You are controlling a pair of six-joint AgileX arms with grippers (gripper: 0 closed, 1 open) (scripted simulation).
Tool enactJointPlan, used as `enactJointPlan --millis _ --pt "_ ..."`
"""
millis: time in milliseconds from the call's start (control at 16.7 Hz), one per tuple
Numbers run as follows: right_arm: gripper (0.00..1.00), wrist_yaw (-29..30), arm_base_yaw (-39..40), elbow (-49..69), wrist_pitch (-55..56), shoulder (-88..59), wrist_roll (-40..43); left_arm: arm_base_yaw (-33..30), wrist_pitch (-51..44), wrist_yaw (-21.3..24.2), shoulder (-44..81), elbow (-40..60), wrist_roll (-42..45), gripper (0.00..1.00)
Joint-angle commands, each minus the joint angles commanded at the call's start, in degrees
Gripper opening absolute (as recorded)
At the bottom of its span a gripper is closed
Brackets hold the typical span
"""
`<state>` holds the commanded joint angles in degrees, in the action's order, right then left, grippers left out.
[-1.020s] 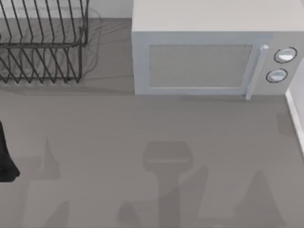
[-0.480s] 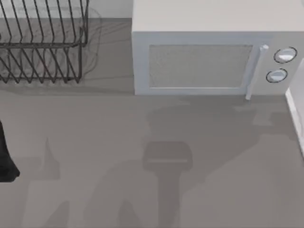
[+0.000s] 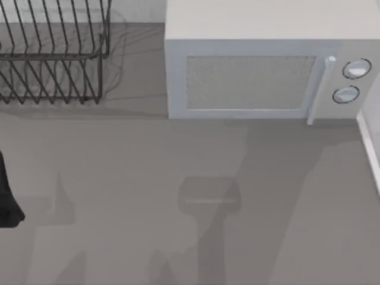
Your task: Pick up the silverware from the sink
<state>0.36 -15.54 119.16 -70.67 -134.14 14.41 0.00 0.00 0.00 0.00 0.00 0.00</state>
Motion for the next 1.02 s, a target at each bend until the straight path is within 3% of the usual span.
enactJointPlan --millis 600,1020 --pt "1.0 -0.01 -0.4 5.29 -3.15 -6.54 0.55 0.0 0.0 0.0 0.0 0.0 0.0 1.0" --pt "1.0 0.06 -0.54 -3.12 12.05 -12.75 0.46 0.0 0.0 0.0 0.0 0.0 0.0 1.0"
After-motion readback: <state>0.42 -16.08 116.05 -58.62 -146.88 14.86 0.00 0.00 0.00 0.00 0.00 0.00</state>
